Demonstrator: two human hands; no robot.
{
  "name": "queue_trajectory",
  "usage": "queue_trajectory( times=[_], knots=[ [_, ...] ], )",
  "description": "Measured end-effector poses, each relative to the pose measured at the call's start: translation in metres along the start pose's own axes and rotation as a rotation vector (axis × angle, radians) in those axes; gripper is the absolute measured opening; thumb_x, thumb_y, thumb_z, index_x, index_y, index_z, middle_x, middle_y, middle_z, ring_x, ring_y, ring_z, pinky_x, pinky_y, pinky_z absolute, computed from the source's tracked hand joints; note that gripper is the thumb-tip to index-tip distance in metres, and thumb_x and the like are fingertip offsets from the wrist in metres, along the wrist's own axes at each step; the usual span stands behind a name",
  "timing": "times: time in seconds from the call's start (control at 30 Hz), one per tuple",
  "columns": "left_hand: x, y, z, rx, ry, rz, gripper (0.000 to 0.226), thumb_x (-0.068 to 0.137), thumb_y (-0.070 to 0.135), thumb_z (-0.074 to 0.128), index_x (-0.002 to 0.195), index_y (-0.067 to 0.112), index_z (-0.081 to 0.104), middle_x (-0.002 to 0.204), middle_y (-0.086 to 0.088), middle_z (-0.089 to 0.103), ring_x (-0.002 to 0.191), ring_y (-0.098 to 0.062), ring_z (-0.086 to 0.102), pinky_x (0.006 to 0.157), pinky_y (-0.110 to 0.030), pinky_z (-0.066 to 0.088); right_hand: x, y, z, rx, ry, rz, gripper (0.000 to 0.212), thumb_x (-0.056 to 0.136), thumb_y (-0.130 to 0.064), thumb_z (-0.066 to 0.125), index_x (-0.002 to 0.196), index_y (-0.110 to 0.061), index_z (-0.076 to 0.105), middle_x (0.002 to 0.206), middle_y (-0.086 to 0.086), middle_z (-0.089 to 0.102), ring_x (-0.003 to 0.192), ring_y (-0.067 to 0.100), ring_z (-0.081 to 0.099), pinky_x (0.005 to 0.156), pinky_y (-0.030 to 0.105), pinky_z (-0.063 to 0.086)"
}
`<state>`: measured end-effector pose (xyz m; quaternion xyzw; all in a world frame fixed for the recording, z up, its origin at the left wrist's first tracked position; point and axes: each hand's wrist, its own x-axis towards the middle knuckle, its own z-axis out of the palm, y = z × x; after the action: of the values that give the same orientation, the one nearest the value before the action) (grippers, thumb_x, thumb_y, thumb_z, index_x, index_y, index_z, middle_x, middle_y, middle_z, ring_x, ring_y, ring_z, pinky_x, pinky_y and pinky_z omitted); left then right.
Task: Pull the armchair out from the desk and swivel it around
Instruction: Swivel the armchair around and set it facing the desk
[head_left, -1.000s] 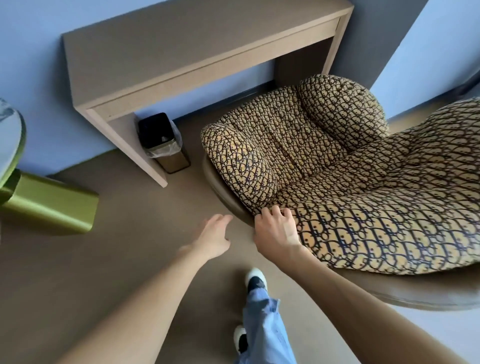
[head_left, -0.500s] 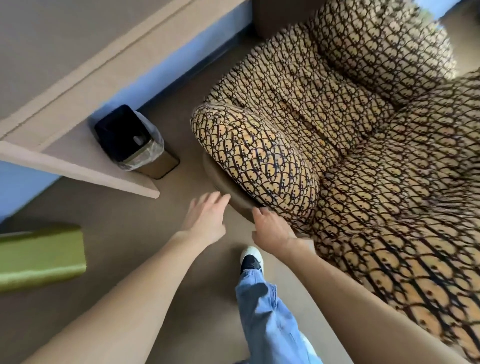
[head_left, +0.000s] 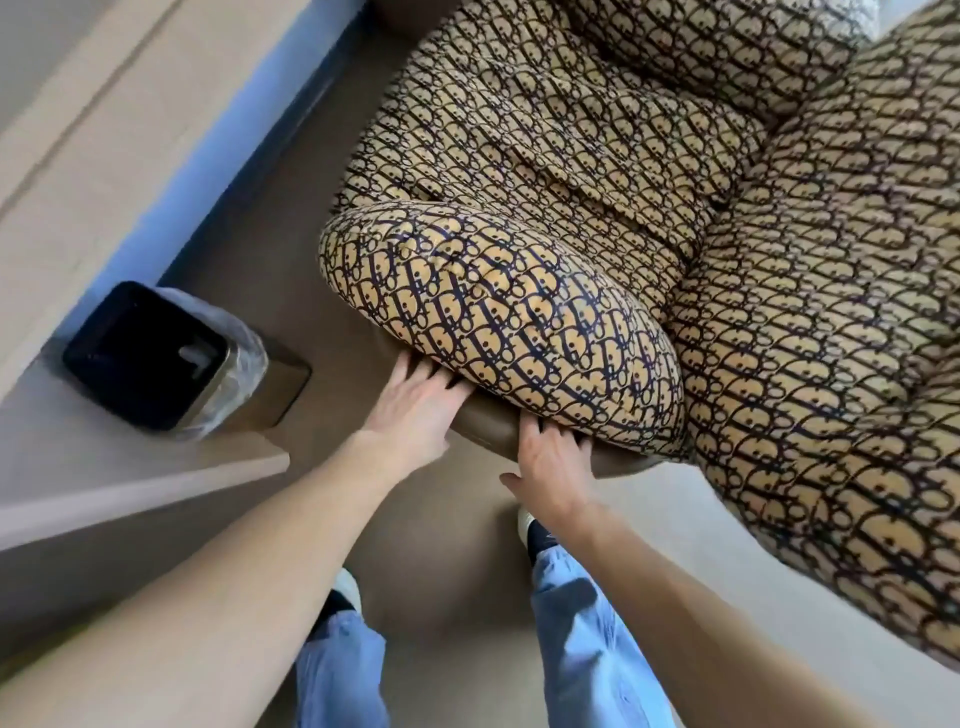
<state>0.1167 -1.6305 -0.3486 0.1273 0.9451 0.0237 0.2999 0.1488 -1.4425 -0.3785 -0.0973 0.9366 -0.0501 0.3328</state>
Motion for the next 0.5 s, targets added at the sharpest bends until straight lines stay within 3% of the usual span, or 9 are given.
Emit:
queue_trajectory(
  times=[0.13, 0.2, 0.27, 0.4, 0.5],
  knots=[
    [0.021, -0.021, 0.004, 0.125, -0.023, 0.113, 0.093, 0.074, 0.029, 0.083, 0.153, 0.024, 0.035, 0.15, -0.011, 0.051, 0.144, -0.038, 0.038, 0.123, -0.065, 0.015, 0.005, -0.018, 0.026, 0.068, 0.317, 0.111, 0.08, 0.069, -0.028, 0.09, 0.134, -0.015, 0.046, 0.108, 0.015, 0.069, 0.103, 0.038, 0.063, 0.093, 0.058, 0.047],
    [0.024, -0.024, 0.004, 0.157, -0.017, 0.124, 0.098, 0.074, 0.03, 0.084, 0.156, 0.021, 0.031, 0.154, -0.014, 0.045, 0.145, -0.042, 0.034, 0.121, -0.072, 0.014, 0.01, -0.024, 0.035, 0.093, 0.492, 0.134, 0.071, 0.07, -0.013, 0.085, 0.13, -0.016, 0.049, 0.099, 0.016, 0.07, 0.095, 0.04, 0.064, 0.088, 0.058, 0.048],
    [0.028, -0.022, 0.0, 0.184, -0.04, 0.116, 0.097, 0.075, 0.03, 0.086, 0.155, 0.018, 0.032, 0.151, -0.019, 0.046, 0.142, -0.046, 0.037, 0.117, -0.077, 0.016, 0.015, -0.029, 0.038, 0.1, 0.556, 0.165, 0.066, 0.074, -0.008, 0.079, 0.132, -0.018, 0.048, 0.1, 0.017, 0.069, 0.098, 0.04, 0.062, 0.089, 0.057, 0.047],
    [0.035, -0.028, 0.001, 0.237, 0.078, 0.133, 0.049, 0.086, 0.021, 0.077, 0.13, 0.011, 0.058, 0.12, -0.021, 0.067, 0.119, -0.047, 0.058, 0.11, -0.076, 0.032, 0.022, -0.037, 0.038, 0.123, 0.59, 0.175, 0.063, 0.077, -0.003, 0.073, 0.133, -0.019, 0.047, 0.104, 0.017, 0.069, 0.102, 0.041, 0.06, 0.092, 0.058, 0.043],
    [0.037, -0.036, 0.008, 0.19, 0.167, 0.161, 0.038, 0.087, 0.02, 0.076, 0.121, 0.01, 0.063, 0.114, -0.021, 0.069, 0.114, -0.045, 0.061, 0.109, -0.071, 0.037, 0.024, -0.044, 0.036, 0.144, 0.59, 0.191, 0.057, 0.08, -0.001, 0.069, 0.131, -0.02, 0.05, 0.108, 0.016, 0.069, 0.106, 0.041, 0.059, 0.096, 0.057, 0.04]
  ],
)
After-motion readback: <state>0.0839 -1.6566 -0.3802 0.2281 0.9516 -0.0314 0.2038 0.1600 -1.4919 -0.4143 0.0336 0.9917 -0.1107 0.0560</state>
